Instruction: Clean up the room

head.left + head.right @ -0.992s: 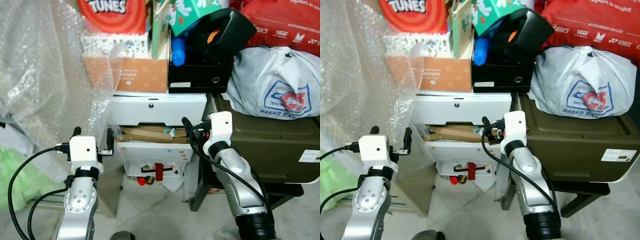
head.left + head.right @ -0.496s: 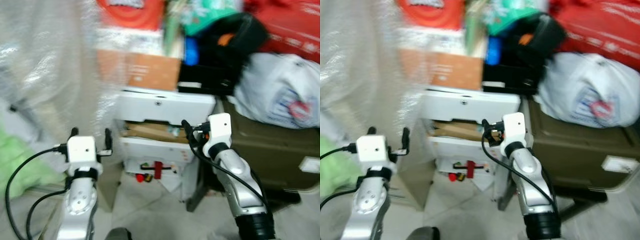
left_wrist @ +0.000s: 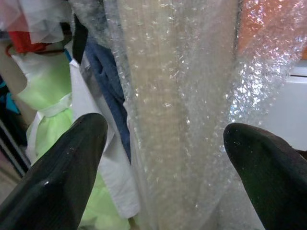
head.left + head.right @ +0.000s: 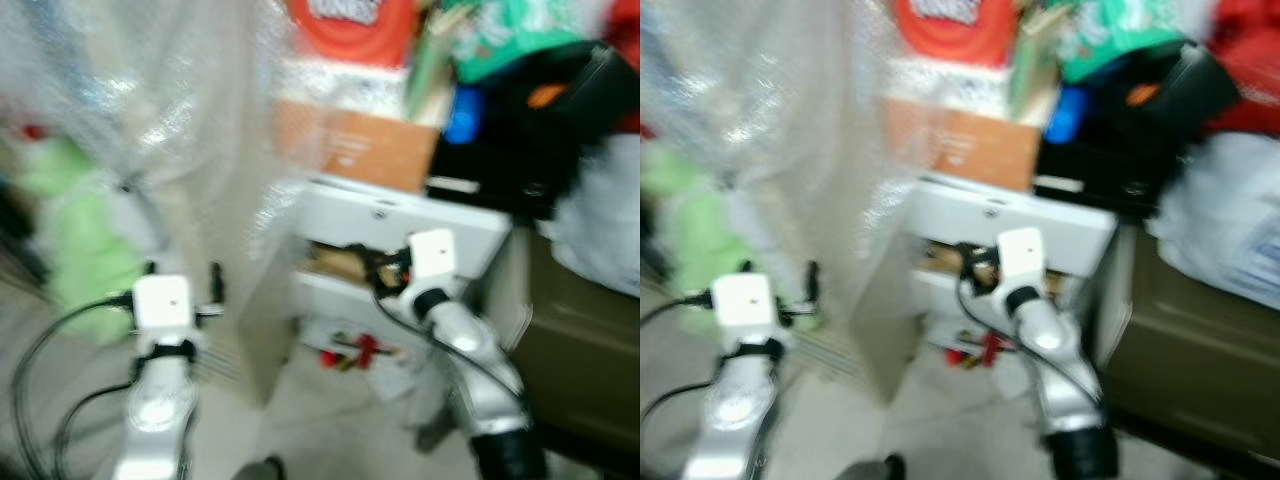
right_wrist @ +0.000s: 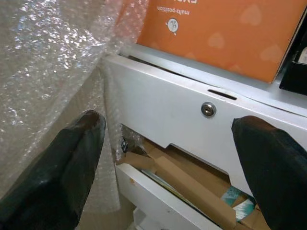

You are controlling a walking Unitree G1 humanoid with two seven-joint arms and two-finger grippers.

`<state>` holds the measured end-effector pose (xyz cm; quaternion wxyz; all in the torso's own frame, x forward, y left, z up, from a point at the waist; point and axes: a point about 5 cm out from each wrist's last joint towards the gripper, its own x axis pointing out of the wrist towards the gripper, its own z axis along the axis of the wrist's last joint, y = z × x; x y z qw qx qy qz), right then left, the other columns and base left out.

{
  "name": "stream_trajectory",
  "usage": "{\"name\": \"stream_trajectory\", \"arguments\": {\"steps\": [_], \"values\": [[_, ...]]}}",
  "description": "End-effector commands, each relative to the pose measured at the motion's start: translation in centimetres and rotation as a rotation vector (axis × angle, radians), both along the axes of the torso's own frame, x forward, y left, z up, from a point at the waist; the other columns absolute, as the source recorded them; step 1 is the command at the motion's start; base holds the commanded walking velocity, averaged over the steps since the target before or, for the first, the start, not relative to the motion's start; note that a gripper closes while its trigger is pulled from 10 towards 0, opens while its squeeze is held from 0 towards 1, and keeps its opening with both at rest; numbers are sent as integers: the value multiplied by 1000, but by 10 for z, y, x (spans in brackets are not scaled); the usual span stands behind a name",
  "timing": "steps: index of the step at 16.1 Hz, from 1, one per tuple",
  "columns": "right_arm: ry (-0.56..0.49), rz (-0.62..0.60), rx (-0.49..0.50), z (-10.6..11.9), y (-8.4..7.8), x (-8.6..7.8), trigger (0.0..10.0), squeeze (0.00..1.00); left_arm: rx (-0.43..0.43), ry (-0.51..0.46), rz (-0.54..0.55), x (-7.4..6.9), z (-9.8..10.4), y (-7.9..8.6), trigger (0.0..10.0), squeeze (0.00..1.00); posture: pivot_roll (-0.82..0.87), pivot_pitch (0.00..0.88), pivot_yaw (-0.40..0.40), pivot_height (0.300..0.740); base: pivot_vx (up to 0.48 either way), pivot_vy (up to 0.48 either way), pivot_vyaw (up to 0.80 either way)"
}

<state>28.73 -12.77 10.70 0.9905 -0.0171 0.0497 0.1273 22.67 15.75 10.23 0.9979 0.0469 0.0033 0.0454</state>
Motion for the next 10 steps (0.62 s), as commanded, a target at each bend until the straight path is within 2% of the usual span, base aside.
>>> {"name": "stream_trajectory", "arguments": {"steps": [1, 4, 6, 7, 10], "values": [[-9, -5, 13, 3, 3, 2, 10000, 0, 10, -3, 5, 1, 2, 4, 10000, 0, -69, 0, 0, 740, 0, 0, 800], [-17, -24, 28, 4, 3, 3, 10000, 0, 32, -13, 30, 0, 4, 9, 10000, 0, -71, 0, 8, 740, 0, 0, 800], [-30, -53, 27, 8, -11, -5, 10000, 0, 55, -11, 47, -13, 5, 20, 10000, 0, -76, 0, 11, 740, 0, 0, 0], [-9, -80, 30, 5, -24, -19, 10000, 0, 58, 6, 34, -26, 4, 24, 10000, 0, -75, 0, 11, 740, 0, 0, 0], [15, -108, 28, 0, -37, -31, 10000, 0, 34, 26, 26, -39, 0, 26, 10000, 0, -84, 0, 14, 740, 0, 0, 0]]}}
